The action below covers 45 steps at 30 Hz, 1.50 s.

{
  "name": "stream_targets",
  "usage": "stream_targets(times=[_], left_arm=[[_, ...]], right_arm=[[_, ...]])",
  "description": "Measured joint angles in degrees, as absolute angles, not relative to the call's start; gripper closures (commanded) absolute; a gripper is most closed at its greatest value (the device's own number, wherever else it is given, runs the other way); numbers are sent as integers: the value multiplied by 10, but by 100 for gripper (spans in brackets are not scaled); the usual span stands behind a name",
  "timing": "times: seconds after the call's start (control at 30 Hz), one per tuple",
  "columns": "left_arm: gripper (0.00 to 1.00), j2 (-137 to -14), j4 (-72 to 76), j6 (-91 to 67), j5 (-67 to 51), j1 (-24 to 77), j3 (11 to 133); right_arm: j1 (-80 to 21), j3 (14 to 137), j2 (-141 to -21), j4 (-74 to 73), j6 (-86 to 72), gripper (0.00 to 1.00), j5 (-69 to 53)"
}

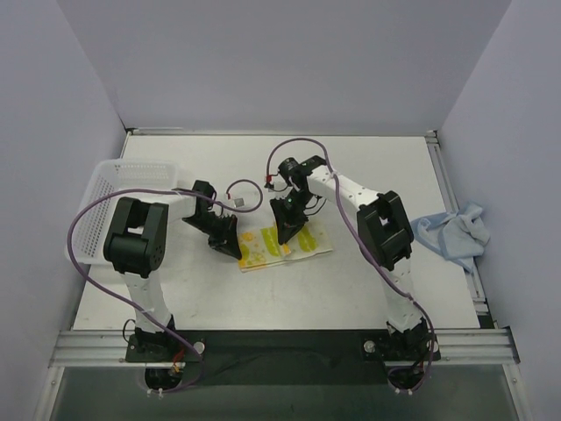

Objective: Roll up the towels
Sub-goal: Fold the towel

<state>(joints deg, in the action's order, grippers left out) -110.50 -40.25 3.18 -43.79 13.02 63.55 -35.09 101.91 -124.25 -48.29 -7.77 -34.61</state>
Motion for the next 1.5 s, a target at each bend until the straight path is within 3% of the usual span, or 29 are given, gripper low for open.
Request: stream_targets(times=[0.2,0.27,0.3,0.4,0.47,0.67,0.9,1.0,1.33,1.47,1.5], left_arm=[[87,-1105,-402,32,-439,130,634],[84,-1105,-401,32,-441,130,632],[83,-1104,-401,32,-442,130,630],[79,-1097,-400,32,-451,127,621],[78,-1091,-401,33,-458,121,616],[78,-1039,-403,35,-485,86,604],[80,-958,-403,39,-480,121,607],[82,-970,-403,39,-462,163,616],[83,-1101,-418,66,-398,175,655],[83,-1149,-454,75,-392,166,729],[83,-1163,-458,79,-384,165,757]], right_arm=[[-351,1025,-1256,-476,-82,98,-347],[-351,1026,-1262,-474,-85,80,-349],[-351,1026,-1265,-474,-86,63,-350],[-350,1026,-1268,-473,-88,50,-356],[-348,1026,-1267,-473,-88,50,-362],[-312,1017,-1225,-480,-73,56,-379],[-201,1031,-1196,-483,-31,85,-369],[-179,1035,-1218,-484,-15,90,-362],[-182,949,-1283,-461,11,96,-348],[-176,858,-1238,-453,6,90,-379],[-177,835,-1224,-454,4,84,-384]])
